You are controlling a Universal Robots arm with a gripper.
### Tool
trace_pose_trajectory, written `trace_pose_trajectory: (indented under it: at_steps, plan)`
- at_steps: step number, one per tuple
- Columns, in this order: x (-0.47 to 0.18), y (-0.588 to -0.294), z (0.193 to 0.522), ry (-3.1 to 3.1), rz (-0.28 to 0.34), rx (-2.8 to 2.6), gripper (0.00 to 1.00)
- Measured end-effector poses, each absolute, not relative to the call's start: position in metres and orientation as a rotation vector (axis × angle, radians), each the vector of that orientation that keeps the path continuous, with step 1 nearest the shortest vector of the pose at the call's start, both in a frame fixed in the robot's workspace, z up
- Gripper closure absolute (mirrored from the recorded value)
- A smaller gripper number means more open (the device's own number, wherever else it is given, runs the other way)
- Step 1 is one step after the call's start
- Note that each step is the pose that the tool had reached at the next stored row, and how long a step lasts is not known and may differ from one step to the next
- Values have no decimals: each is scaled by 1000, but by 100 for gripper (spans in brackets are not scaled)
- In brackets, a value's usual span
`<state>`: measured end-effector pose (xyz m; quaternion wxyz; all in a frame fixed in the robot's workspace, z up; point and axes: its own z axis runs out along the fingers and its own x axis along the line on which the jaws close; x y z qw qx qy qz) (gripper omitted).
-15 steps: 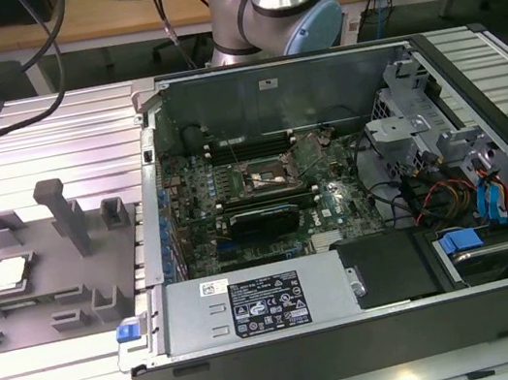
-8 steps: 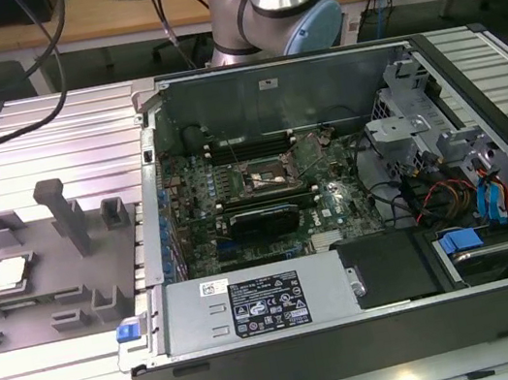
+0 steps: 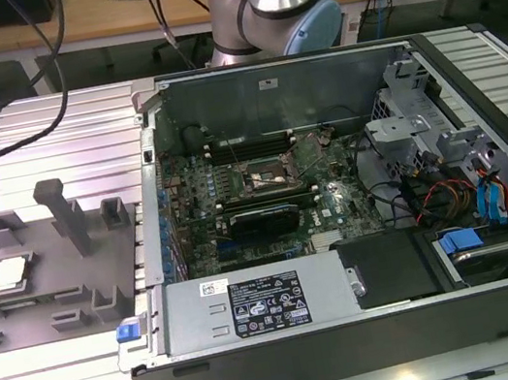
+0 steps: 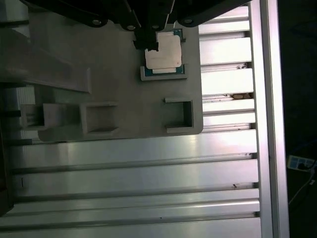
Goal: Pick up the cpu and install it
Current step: 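Pick up the cpu and move it towards the insertion slot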
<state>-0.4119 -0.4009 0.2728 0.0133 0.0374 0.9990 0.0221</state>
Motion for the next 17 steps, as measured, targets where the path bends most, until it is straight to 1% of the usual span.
trace_pose_trajectory:
  at_steps: [3, 17]
  plan:
    - [-415, -401, 265, 3112, 69, 116, 89]
    - [-422, -401, 256, 3112, 69, 116, 89]
